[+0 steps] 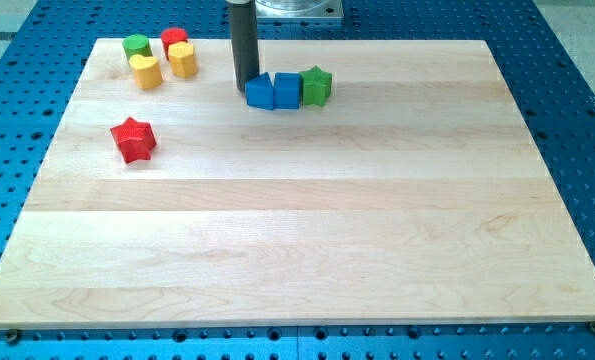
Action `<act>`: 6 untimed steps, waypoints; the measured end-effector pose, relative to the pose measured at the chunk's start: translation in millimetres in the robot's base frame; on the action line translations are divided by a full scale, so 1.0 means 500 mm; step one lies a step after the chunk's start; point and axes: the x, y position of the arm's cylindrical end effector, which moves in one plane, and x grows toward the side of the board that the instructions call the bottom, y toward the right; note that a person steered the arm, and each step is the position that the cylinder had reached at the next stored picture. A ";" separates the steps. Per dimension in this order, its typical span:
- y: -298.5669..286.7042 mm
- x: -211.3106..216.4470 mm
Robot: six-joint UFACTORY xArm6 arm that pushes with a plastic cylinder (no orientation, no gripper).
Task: Push the yellow hexagon closer to the yellow heart
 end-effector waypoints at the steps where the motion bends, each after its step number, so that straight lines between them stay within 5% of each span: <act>1: -0.112 -0.082; 2: -0.155 -0.041; 4: -0.042 -0.199; 6: -0.064 -0.204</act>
